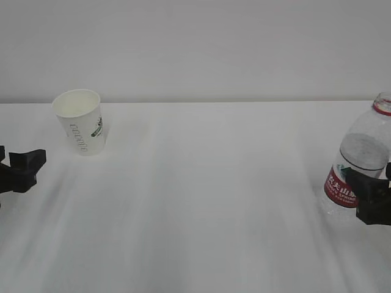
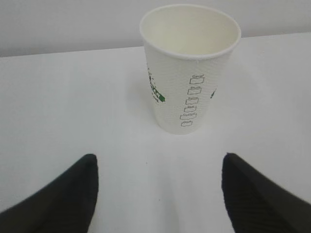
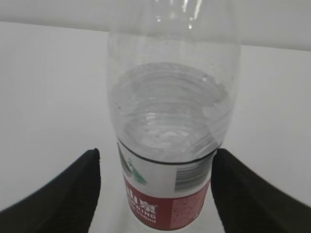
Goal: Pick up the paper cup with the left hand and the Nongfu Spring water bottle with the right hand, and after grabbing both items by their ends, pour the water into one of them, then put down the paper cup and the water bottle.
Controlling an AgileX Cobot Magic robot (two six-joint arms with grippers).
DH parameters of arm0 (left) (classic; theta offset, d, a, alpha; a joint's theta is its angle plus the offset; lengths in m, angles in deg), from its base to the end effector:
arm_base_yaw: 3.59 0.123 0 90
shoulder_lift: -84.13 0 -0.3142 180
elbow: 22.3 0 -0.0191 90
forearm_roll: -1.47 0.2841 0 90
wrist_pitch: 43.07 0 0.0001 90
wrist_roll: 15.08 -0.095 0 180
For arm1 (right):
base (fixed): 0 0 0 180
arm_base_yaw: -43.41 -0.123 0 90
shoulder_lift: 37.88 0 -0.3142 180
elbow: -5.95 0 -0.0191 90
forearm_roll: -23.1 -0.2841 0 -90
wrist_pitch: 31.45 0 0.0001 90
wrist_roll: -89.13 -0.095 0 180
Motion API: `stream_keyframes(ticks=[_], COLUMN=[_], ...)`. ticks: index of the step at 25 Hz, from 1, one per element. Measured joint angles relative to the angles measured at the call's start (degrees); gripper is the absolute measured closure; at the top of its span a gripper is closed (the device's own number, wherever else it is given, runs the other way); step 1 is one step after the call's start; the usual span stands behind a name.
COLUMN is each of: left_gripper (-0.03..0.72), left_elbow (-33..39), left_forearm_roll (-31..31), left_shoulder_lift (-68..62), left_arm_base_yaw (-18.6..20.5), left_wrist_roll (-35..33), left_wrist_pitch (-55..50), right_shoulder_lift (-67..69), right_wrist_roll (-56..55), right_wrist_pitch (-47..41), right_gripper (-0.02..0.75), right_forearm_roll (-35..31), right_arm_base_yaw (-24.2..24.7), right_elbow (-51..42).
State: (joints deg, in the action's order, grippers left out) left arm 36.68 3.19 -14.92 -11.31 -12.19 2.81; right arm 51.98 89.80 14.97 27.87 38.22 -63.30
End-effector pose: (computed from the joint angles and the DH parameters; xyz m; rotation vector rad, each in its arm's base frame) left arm 0.2587 -0.0371 0.1410 0.1172 1.9562 -0.1292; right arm 0.2044 0.0243 0.1418 -0.1963 1.9587 0.0733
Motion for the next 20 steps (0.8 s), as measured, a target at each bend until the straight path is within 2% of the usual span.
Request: stream_keyframes(ticks=[14,20], left_gripper=[0.109,0.109], left_elbow=[0.0,0.0], left_forearm_roll=[0.0,0.1], left_shoulder_lift=[0.0,0.0], left_arm_base_yaw=[-0.09,-0.09], left_wrist_roll=[0.0,0.0], left_wrist_pitch=[0.0,-0.45], right_shoulder_lift=[7.97,10.09], right_wrist_roll=[1.61,1.61], right_wrist_pitch=[9.79,11.09], right_gripper=[0.204,0.204], right_forearm_roll=[-1.74,-2.37], right_arm_base_yaw=[0.0,0.0], right_elbow=[0.0,0.0])
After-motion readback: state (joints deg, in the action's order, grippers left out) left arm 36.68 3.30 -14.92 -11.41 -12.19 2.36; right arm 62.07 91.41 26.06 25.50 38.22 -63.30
